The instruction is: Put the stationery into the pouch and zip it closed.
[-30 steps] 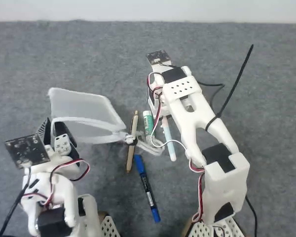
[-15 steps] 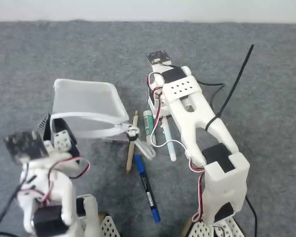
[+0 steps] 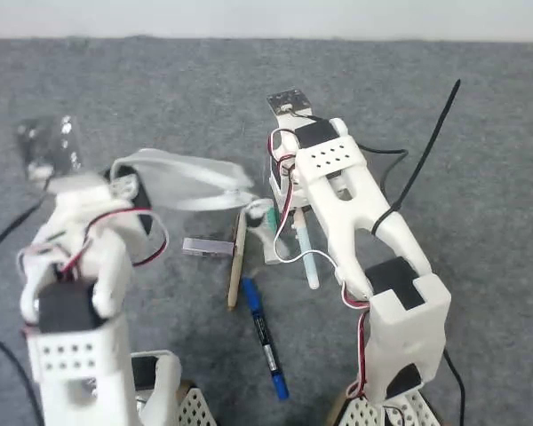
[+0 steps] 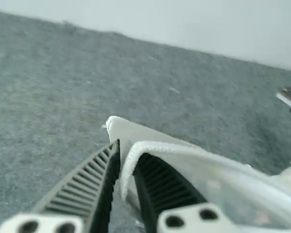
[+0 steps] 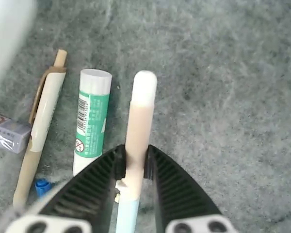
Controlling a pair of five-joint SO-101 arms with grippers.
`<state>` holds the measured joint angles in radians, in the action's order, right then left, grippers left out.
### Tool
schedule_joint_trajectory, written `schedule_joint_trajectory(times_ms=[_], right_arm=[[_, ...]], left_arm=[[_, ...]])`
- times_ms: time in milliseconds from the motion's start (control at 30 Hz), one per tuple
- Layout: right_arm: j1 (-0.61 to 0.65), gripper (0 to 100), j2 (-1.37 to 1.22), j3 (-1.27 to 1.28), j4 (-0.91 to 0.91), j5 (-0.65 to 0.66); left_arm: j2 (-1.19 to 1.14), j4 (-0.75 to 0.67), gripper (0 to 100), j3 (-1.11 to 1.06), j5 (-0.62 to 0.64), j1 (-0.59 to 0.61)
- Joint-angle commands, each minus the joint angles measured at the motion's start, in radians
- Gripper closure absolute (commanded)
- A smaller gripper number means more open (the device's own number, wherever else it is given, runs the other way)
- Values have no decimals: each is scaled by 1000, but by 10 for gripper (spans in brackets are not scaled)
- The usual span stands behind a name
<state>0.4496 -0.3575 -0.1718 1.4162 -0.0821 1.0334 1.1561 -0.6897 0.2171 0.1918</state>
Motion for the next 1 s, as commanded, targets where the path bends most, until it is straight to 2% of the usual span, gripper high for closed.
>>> schedule_joint_trajectory(times_ms=[0, 233, 467, 600, 733, 967], right_arm=[[-18, 992, 90, -49, 1, -12], [-19, 992, 105, -51, 10, -6], [-19, 992, 269, 17, 36, -6], [-12, 992, 394, 121, -19, -6], [-4, 992, 532, 244, -91, -6], [8, 992, 739, 451, -243, -6]], left_arm=[[-124, 2, 991, 125, 66, -23], [-236, -6, 991, 107, 114, -21], [-238, -54, 991, 56, 121, -21], [-238, -54, 991, 56, 121, -15], [-238, -55, 991, 61, 157, 40], [-238, -55, 991, 59, 161, 43]])
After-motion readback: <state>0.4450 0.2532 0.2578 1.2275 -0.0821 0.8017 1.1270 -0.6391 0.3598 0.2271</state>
